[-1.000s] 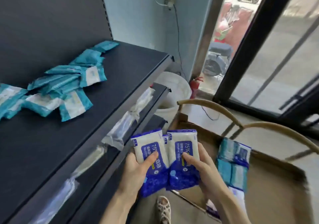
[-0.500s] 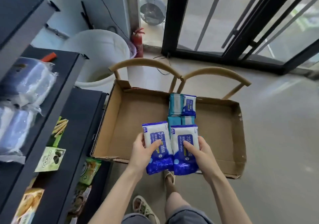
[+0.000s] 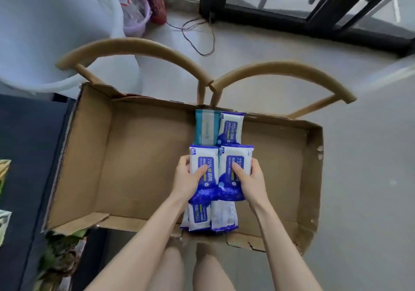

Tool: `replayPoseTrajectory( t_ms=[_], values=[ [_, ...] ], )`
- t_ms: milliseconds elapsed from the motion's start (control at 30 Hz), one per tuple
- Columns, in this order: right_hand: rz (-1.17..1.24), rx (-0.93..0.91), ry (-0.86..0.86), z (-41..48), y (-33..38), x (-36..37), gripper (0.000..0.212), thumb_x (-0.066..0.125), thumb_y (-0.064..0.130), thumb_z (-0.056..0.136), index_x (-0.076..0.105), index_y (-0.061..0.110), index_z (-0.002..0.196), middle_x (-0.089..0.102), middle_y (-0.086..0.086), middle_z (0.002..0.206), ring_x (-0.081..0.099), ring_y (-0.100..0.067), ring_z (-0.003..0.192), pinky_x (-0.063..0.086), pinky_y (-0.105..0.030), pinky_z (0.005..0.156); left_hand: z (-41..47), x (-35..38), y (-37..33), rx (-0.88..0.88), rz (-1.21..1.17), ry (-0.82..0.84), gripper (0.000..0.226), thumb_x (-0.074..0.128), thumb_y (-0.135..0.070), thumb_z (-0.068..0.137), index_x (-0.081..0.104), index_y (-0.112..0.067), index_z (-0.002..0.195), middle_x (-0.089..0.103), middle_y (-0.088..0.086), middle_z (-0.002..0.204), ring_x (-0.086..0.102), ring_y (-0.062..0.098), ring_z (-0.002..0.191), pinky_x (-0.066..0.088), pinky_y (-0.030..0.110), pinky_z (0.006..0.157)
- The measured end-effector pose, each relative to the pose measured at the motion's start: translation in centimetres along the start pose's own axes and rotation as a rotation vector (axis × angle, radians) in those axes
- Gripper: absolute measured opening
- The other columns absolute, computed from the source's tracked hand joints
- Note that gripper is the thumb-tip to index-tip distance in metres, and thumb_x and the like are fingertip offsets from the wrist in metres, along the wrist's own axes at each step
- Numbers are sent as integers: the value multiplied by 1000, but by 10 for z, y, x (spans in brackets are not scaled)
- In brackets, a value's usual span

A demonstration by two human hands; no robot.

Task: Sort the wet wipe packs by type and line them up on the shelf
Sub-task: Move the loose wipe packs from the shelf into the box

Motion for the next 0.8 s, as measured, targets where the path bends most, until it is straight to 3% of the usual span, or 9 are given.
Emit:
replayPoseTrajectory(
  t_ms=[233, 300, 367, 433, 500, 567, 633, 700, 800],
  values=[
    [5, -71, -55, 120, 0, 1, 27, 62, 17, 91, 49, 13, 114, 65, 1, 102, 68, -3, 82, 55, -18, 63, 114, 42, -21, 149, 79, -22, 37, 65, -20, 88, 47, -21, 120, 61, -11, 101, 64, 2, 86, 52, 14, 59],
    [-14, -96, -67, 145, -4, 4, 27, 62, 20, 91, 50, 16, 114, 63, 2, 107, 67, -5, 90, 56, -21, 70, 138, 49, -22, 202, 111, -51, 40, 64, -23, 89, 48, -21, 125, 60, -6, 110, 61, 4, 95, 55, 20, 72],
    [-197, -144, -146, 168, -12, 4, 34, 62, 28, 90, 49, 18, 121, 51, 0, 120, 52, -9, 112, 48, -31, 93, 156, 51, -19, 299, 322, -156, 50, 62, -32, 89, 43, -23, 135, 46, -5, 124, 45, 6, 112, 44, 29, 95],
    [-377, -195, -177, 182, -19, 6, 55, 59, 44, 89, 39, 21, 135, 37, -1, 135, 33, -9, 125, 33, -35, 106, 169, 51, -10, 334, 479, -226, 62, 53, -45, 91, 28, -28, 145, 31, -2, 140, 31, 11, 127, 27, 34, 108],
    [-367, -235, -111, 188, -27, 10, 66, 53, 55, 88, 27, 27, 142, 41, 3, 139, 39, -10, 127, 35, -41, 108, 177, 55, 4, 342, 460, -138, 71, 42, -60, 89, 7, -40, 148, 18, -4, 154, 26, 13, 138, 24, 44, 114],
    [-297, -202, -4, 189, -34, 15, 67, 51, 57, 89, 18, 35, 143, 57, 9, 127, 59, -8, 111, 49, -43, 96, 181, 56, 10, 338, 356, -39, 73, 38, -67, 87, -3, -48, 144, 17, -9, 156, 36, 10, 134, 41, 47, 105],
    [-334, -173, 32, 192, -39, 14, 72, 48, 64, 87, 9, 41, 144, 62, 12, 121, 65, -9, 100, 54, -44, 88, 184, 54, 13, 327, 305, 0, 77, 40, -62, 86, -4, -45, 146, 19, -8, 155, 44, 8, 128, 51, 38, 94],
    [-416, -177, 23, 193, -38, 12, 76, 43, 70, 84, 6, 43, 143, 62, 12, 120, 66, -10, 97, 55, -46, 85, 184, 54, 11, 317, 313, 6, 78, 41, -59, 85, -3, -42, 147, 22, -8, 154, 47, 8, 124, 53, 27, 86],
    [-509, -170, 10, 189, -33, 11, 71, 41, 69, 85, 9, 40, 142, 63, 12, 118, 66, -13, 96, 55, -46, 83, 181, 52, 8, 314, 356, 9, 79, 42, -61, 83, 0, -41, 148, 27, -6, 153, 48, 9, 124, 53, 25, 82]
  ],
)
Point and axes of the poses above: each hand's wrist, its own z-axis towards the middle knuckle, its own x-axis out of the palm, y = z × x, the point moved 5 cm from there along z, towards the middle knuckle
